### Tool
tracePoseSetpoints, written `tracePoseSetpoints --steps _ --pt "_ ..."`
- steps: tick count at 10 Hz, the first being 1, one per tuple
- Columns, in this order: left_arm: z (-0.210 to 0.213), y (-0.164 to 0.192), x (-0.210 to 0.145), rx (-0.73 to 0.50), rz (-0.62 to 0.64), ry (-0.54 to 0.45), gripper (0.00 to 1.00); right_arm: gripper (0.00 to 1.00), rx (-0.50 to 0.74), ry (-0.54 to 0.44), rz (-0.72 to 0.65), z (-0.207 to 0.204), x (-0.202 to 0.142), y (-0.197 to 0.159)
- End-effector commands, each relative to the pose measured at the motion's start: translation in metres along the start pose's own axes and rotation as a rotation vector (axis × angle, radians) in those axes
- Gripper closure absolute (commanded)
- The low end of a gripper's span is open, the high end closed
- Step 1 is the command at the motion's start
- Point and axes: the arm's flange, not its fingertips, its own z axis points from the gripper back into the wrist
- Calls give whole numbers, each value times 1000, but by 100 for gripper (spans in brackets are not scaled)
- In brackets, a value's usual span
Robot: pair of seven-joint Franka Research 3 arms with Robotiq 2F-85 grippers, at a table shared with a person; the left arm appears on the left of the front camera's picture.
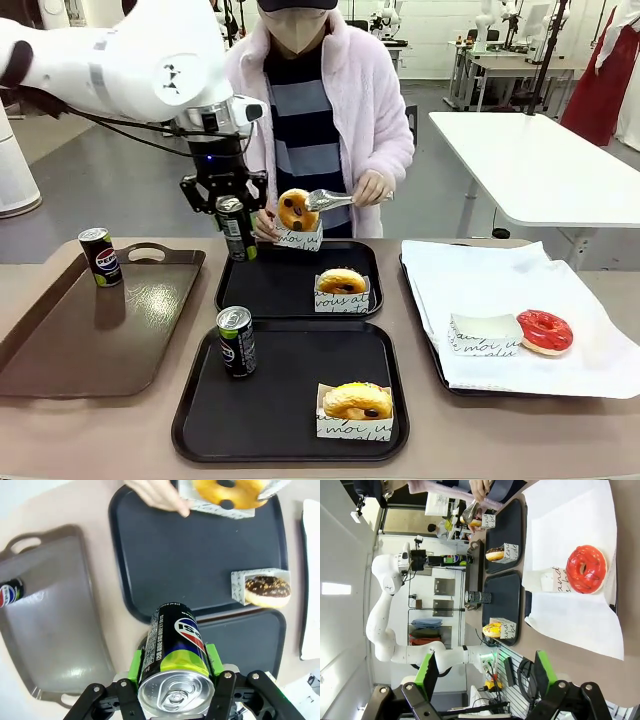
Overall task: Set up donuts and drinks on trays.
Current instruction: Pick up one Pepsi coke from the Handle tray and place it on the Flat Tray without a Pepsi coke.
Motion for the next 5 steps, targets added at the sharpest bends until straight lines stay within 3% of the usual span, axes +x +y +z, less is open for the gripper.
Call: tracePoseSetpoints --steps 1,3,5 --pt "-13 -17 23 19 7 -11 42 0 14 -3 7 0 1 -1" --pt "-6 1 4 28 17 64 42 0 14 -3 7 0 1 -1" --pt "41 47 -44 21 -54 128 42 0 14 -3 7 0 1 -1"
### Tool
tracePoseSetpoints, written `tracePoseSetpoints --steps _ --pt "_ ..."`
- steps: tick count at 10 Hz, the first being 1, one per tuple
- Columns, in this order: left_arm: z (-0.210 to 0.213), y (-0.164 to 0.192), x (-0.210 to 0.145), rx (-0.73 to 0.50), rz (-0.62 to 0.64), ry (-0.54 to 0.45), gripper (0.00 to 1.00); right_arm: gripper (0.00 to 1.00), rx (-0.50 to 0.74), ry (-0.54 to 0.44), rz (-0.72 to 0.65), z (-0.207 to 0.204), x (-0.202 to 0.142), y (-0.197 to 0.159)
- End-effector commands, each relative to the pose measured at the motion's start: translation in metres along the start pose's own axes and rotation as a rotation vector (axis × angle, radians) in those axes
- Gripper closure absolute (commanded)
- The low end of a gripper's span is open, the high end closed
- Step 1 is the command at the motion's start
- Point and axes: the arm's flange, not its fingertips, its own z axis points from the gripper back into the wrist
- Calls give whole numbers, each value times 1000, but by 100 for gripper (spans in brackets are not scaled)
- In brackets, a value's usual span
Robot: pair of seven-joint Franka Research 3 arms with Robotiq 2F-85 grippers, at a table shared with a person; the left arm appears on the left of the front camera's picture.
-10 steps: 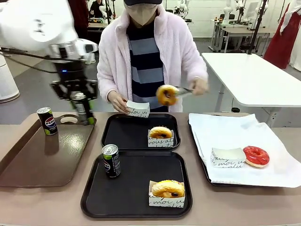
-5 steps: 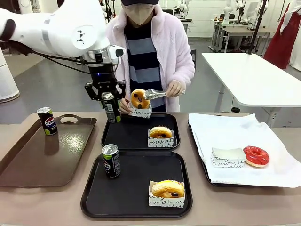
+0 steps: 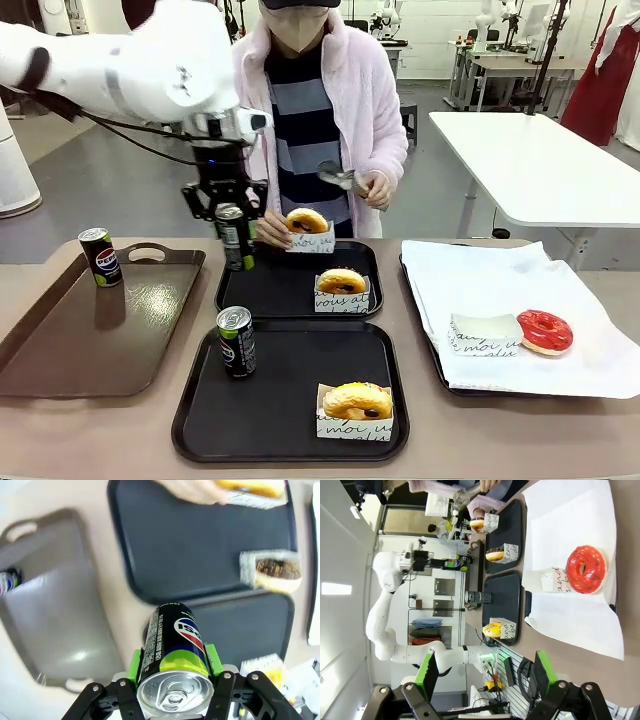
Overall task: Set up donuts and drinks on trays.
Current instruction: Pick up one Pepsi coke from the Handle tray and place it on the Flat Tray without a Pepsi coke.
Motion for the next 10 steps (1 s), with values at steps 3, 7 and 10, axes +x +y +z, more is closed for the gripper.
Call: tracePoseSetpoints --steps 3,7,10 --pt "58 106 -103 4 -71 38 42 0 14 -3 8 0 1 -1" --pt "65 121 -123 14 -42 37 42 0 14 -3 8 0 1 -1" --pt "65 121 -123 14 -42 37 42 0 14 -3 8 0 1 -1"
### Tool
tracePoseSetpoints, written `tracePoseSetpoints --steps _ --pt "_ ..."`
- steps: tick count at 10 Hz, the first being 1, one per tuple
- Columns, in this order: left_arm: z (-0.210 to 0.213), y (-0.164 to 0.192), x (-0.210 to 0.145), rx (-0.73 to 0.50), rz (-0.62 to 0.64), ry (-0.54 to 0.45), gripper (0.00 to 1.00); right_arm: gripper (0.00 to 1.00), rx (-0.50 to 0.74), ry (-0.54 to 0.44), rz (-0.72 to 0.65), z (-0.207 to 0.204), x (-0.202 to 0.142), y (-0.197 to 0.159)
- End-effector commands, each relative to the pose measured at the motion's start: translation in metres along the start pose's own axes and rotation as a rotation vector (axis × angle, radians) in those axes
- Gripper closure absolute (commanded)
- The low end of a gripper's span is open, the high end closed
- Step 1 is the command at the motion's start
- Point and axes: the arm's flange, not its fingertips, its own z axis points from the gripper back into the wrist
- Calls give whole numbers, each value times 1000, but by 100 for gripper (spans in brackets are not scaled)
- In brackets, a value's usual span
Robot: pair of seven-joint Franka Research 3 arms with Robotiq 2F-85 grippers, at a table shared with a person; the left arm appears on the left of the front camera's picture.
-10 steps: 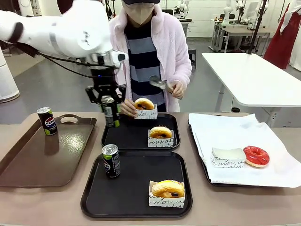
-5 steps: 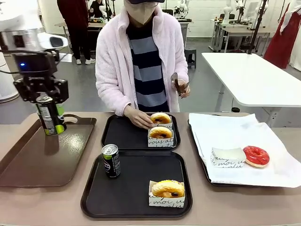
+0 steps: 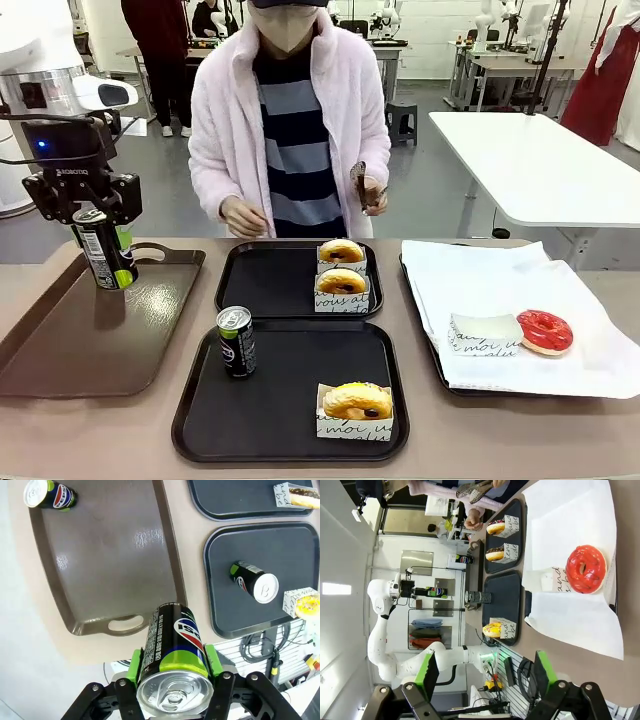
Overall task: Set up donuts and drinks on trays.
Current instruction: Pick up one Pepsi coke from the Handle tray and place it on the Flat Tray without a Pepsi coke.
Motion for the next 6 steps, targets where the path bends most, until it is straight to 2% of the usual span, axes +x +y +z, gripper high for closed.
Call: tracePoseSetpoints --steps 1,6 --pt "5 0 0 -4 0 5 42 0 14 -3 8 0 1 0" --pt "5 0 0 -4 0 5 42 0 14 -3 8 0 1 0"
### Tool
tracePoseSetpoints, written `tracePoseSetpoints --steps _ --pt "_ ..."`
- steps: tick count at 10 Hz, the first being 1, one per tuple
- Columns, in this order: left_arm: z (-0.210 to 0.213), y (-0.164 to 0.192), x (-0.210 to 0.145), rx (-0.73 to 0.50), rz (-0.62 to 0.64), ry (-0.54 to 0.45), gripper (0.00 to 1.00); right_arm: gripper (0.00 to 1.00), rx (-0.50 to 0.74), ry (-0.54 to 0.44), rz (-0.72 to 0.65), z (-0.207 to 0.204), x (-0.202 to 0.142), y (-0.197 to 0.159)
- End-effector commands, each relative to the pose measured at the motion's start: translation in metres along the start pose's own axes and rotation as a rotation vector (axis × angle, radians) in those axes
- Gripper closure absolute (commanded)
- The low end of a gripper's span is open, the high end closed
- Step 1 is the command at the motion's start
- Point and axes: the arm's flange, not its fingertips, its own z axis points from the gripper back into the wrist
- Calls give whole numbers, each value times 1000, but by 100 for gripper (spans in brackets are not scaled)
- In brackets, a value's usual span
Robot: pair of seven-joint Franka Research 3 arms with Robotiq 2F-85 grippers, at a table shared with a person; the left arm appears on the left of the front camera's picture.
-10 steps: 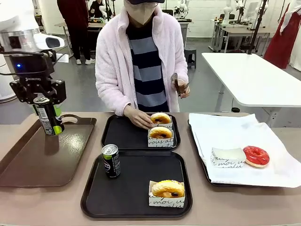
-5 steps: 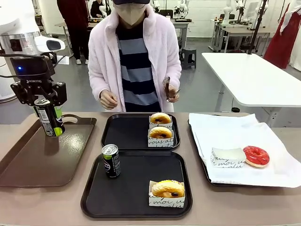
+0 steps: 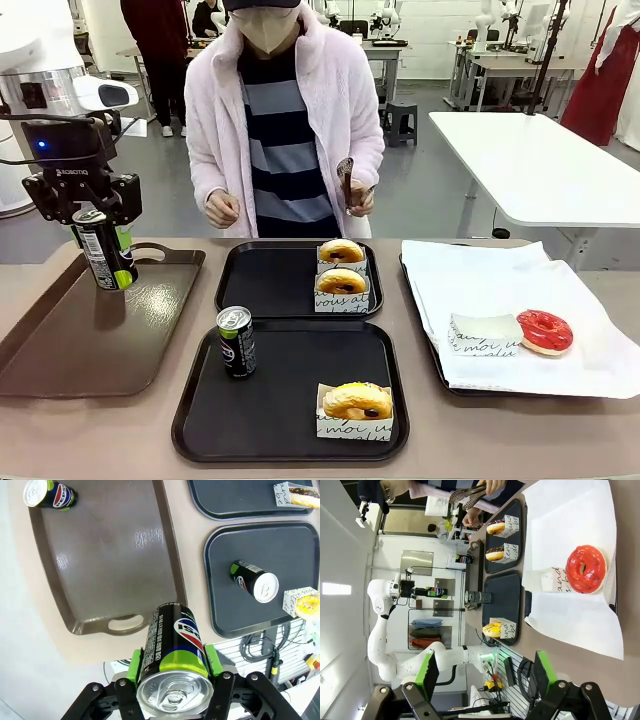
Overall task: Set up donuts and drinks on trays.
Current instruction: Pick up one Pepsi coke from the Handle tray and place it on the Flat Tray without a Pepsi coke.
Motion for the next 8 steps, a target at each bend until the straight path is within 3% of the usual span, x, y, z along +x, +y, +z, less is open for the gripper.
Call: tracePoseSetpoints --steps 1,8 --pt "5 0 1 -4 0 3 42 0 14 -3 8 0 1 0" --pt "-2 -7 8 -25 -26 -3 42 0 14 -3 8 0 1 0"
